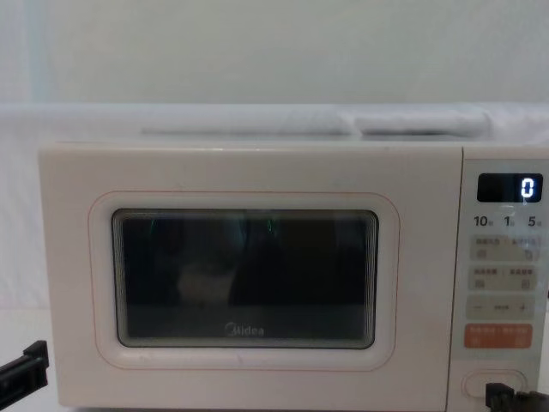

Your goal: Press the button to open the microwave door with one hand; close the microwave door with the other hand.

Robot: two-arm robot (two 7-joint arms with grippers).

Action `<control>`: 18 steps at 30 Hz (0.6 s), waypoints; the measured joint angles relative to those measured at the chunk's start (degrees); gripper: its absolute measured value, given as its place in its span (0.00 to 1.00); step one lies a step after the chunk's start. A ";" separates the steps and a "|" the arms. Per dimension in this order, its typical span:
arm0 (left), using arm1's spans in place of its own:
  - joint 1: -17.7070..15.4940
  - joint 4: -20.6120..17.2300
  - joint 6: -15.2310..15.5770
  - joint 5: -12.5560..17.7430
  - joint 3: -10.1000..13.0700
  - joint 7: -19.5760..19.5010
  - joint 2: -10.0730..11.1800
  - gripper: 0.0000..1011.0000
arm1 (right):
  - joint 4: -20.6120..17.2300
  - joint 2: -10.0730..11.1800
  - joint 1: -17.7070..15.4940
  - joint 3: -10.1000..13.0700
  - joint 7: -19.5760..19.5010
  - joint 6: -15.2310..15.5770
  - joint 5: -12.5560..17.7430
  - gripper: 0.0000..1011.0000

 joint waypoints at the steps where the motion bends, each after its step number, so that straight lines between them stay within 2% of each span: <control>1: 0.00 0.00 0.00 0.00 0.00 0.00 0.00 0.99 | 0.24 -0.04 0.14 0.04 -0.02 -0.02 0.01 0.00; 18: 0.00 0.00 0.00 0.00 0.00 0.00 0.00 0.99 | 3.66 -0.43 2.90 0.70 -0.22 -0.71 -0.17 0.00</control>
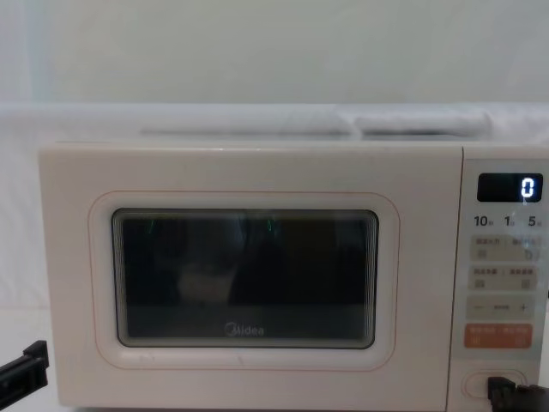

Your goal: Press the button to open the microwave door with one hand; close the microwave door with the other hand.

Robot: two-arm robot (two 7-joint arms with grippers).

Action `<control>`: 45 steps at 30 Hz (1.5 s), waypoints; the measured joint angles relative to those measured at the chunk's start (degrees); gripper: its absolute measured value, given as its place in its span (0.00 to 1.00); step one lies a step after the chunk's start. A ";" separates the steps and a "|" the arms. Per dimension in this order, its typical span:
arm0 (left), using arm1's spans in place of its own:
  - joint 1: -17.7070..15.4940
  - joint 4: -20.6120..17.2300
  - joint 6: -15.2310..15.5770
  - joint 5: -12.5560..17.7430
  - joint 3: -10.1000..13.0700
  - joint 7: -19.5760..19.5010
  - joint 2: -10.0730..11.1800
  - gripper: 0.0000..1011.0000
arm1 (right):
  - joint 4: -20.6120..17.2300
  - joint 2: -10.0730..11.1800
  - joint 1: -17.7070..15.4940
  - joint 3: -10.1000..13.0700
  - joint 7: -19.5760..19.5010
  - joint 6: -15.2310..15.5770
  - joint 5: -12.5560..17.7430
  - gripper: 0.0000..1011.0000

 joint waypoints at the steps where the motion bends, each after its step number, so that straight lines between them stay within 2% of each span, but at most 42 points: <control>1: 0.00 0.00 0.00 0.00 0.00 0.00 0.00 0.99 | 0.00 0.00 0.00 0.00 0.00 0.00 0.00 0.00; 45: 0.00 0.00 0.00 0.00 0.00 0.00 0.00 0.99 | 3.44 -0.78 3.51 -0.04 0.20 -0.43 -0.57 0.00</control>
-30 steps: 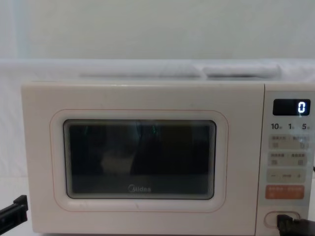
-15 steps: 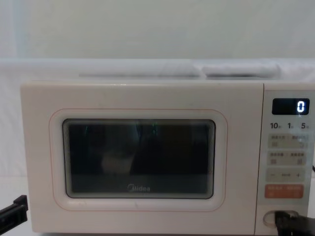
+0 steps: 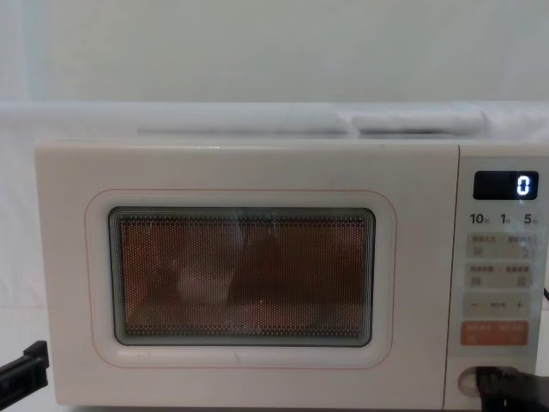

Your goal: Press the button to open the microwave door with one hand; close the microwave door with the other hand.

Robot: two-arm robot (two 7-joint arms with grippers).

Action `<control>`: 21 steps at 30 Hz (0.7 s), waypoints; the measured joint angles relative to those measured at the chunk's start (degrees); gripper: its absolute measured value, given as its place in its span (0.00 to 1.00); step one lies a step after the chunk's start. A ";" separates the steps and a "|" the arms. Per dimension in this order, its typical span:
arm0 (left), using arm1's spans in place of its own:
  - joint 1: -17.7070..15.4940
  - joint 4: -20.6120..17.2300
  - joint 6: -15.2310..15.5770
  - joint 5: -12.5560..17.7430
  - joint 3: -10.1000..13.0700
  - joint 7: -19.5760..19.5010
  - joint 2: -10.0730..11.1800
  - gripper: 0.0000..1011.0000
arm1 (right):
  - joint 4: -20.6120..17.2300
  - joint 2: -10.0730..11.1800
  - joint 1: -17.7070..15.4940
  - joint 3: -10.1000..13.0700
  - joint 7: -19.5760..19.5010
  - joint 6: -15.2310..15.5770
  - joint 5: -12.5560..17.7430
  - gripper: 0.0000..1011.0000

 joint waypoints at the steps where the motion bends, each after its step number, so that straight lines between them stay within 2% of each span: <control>1: 0.00 0.00 0.00 0.00 0.00 0.00 0.00 0.99 | 0.04 0.00 0.03 0.00 0.00 -0.04 0.00 0.00; 13: 0.00 0.00 0.00 0.00 0.00 0.00 0.00 0.99 | 0.01 0.16 0.18 0.25 0.02 -0.12 0.08 0.00; 21: 0.00 0.00 0.00 0.00 0.00 0.00 0.00 0.99 | -1.37 0.81 -0.84 0.53 0.22 0.26 0.12 0.00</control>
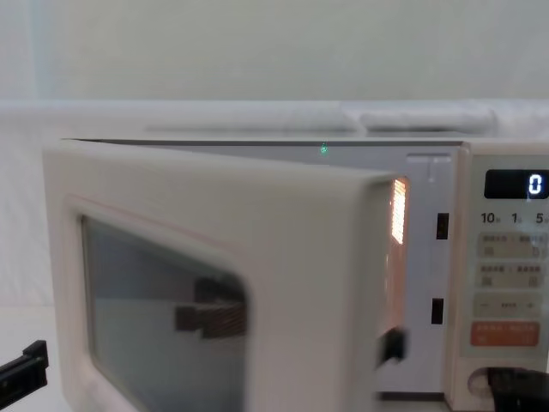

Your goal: Press the button to open the microwave door with one hand; close the microwave door with the other hand.

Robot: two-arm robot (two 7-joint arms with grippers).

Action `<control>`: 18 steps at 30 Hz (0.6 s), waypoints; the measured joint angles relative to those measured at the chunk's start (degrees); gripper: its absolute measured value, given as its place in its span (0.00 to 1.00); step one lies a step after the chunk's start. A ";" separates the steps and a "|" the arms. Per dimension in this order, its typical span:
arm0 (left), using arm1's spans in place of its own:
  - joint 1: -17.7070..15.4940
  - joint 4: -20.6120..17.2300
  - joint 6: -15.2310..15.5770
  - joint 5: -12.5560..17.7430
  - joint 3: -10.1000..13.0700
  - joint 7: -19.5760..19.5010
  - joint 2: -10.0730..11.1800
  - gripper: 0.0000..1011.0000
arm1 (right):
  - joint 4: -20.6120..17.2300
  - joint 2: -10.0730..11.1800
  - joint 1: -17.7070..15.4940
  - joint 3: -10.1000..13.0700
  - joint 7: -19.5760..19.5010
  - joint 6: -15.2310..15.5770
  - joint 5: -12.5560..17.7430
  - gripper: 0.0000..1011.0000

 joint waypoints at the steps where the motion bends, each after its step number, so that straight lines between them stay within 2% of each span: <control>1: 0.00 0.00 0.00 0.00 0.00 0.00 0.00 0.99 | -0.56 0.20 -0.39 0.06 0.01 0.38 -0.01 0.00; 9: 0.00 0.00 0.00 0.00 0.00 0.00 0.00 0.99 | -4.68 1.67 -3.52 0.32 -0.01 2.77 -0.57 0.00; 18: 0.00 0.00 0.00 0.00 0.00 0.01 0.00 0.99 | -9.48 2.85 -7.31 0.47 0.38 3.81 -0.97 0.00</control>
